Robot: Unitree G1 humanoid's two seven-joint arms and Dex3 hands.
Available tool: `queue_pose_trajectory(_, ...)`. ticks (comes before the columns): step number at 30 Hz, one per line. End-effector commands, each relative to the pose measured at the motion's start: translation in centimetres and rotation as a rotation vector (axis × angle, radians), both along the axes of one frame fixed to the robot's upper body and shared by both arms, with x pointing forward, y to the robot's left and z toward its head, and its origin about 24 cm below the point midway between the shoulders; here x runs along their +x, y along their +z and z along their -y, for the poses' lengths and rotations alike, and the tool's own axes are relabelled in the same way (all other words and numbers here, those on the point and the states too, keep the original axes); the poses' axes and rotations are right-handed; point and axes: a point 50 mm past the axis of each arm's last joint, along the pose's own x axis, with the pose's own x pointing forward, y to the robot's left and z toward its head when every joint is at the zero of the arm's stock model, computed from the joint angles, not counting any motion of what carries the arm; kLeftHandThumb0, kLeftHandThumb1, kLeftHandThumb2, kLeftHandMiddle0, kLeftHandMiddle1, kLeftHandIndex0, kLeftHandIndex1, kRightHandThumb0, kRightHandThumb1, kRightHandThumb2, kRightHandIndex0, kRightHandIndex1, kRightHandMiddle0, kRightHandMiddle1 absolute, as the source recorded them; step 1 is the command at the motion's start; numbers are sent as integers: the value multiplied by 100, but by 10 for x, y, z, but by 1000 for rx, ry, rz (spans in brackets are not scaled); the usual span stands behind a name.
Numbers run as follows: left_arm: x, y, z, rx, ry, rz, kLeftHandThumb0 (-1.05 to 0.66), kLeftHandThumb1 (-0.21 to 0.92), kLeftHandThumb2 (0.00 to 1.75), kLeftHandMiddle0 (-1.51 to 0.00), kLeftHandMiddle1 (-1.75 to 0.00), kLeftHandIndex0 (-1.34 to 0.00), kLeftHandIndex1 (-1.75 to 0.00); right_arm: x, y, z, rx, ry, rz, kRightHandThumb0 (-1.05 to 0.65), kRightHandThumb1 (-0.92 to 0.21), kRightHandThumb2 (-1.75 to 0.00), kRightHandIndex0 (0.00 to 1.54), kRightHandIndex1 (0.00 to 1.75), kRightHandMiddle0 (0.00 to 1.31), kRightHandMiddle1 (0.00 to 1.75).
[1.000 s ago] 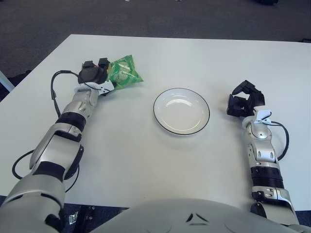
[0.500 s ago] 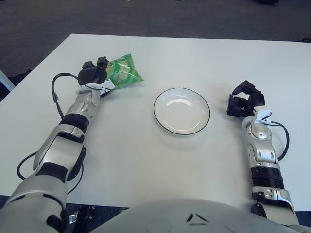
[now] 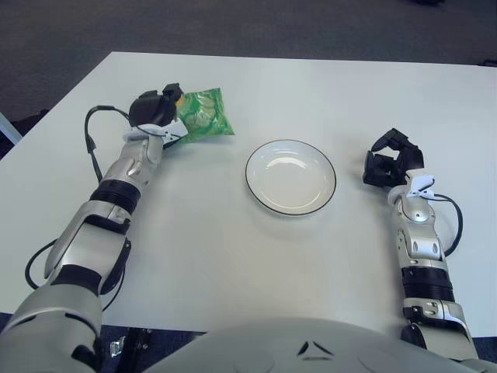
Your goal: Put the snack into the plate.
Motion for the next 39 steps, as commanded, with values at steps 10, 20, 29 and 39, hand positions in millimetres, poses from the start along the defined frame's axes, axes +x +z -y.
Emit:
queue_pose_trajectory(10,-10,64,31,34,-62,253,0,-16,175,-105,-145,-77,-175,-20,-45,0,60,-31,-156,-54,-18,-148,133,175,73,175)
queue_pose_trajectory(20,-33,100,63,7,-248,411,0,-12,175,-98,-158,-73,-175,-19,-46,-1,67,-23,-154,-54,-17,-149,133,175,74,175)
queue_pose_trajectory(29,-42,100,91,-101,-362,387,0,-10,175,-95,-163,-71,-175,-19,-46,-1,62,-29,-159,-54,-17,-149,132,175,74,175)
queue_pose_trajectory(39,-48,93,121,-177,-456,355,0,-10,175,-94,-164,-71,-175,-19,-46,-2,55,-28,-160,-54,-18,-149,132,175,73,175)
